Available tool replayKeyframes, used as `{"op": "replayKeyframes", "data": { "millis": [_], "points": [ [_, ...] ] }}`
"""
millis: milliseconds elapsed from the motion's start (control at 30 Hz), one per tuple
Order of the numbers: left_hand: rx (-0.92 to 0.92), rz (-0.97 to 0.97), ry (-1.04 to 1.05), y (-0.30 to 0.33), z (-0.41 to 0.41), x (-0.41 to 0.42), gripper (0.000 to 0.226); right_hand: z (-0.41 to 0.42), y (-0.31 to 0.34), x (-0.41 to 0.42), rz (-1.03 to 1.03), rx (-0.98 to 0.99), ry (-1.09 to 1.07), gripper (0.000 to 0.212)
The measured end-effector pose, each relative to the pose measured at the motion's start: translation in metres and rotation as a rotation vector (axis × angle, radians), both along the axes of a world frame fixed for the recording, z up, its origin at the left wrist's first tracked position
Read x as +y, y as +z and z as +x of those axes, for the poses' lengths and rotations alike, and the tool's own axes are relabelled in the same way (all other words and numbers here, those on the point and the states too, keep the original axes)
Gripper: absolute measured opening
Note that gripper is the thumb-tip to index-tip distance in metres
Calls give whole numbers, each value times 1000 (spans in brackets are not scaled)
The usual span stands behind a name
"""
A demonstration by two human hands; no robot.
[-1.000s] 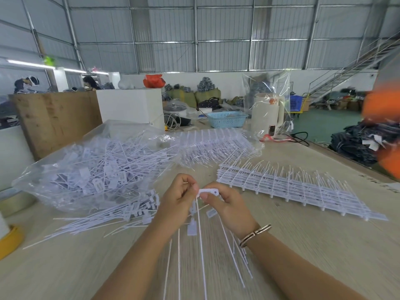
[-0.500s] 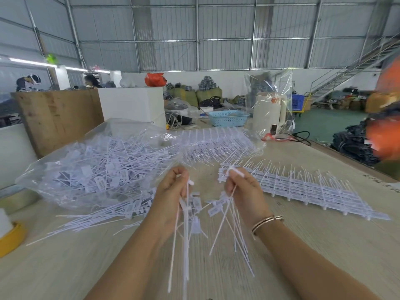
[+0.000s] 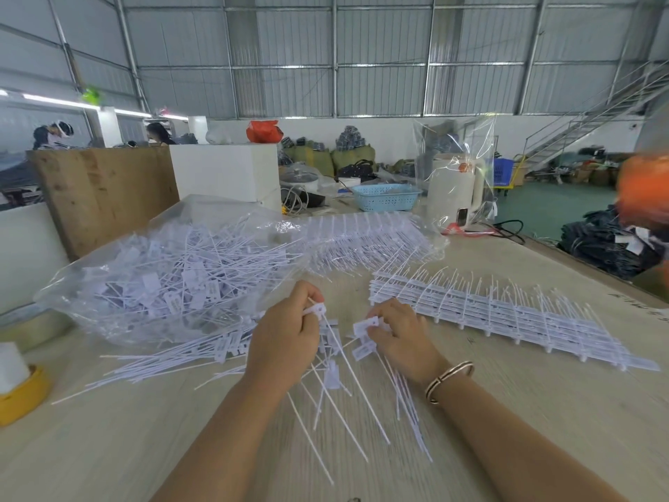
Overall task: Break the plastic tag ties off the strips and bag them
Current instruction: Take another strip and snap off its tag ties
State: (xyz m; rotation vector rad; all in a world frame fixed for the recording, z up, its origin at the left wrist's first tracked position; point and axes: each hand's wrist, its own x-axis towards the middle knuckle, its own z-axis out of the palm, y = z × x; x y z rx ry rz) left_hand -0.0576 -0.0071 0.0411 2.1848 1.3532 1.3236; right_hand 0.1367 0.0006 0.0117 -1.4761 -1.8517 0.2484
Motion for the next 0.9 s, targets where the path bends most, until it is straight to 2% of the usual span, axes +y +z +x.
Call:
{"op": "replayKeyframes", "data": {
  "millis": [67,267,333,400,500,533,633,767,900],
  "points": [
    [73,28,4,0,-1,0,29,0,-3,3,-20,-132,-39,15],
    [199,-32,7,-1,3,0,25,1,-9,4,-43,-192,-51,25],
    [223,-37,-22,-2,5,-2,25,-2,-5,2,40,-139,-61,22],
    [219,-8,-67,-3,8,-4,26,-7,2,-5,122,19,-37,19],
    [249,52,-157,-5,15,-8,25,-19,8,-15,83,173,80,16],
    [257,75,-171,-6,18,-9,24,-23,9,-18,57,185,108,16],
    [272,156,-114,-8,21,-7,22,-24,10,-20,26,196,120,33],
    [304,136,-81,-10,17,-3,27,-23,9,-20,-50,209,127,20],
    [314,138,-12,-10,14,-1,7,-23,8,-22,-54,301,114,18]
  ]
}}
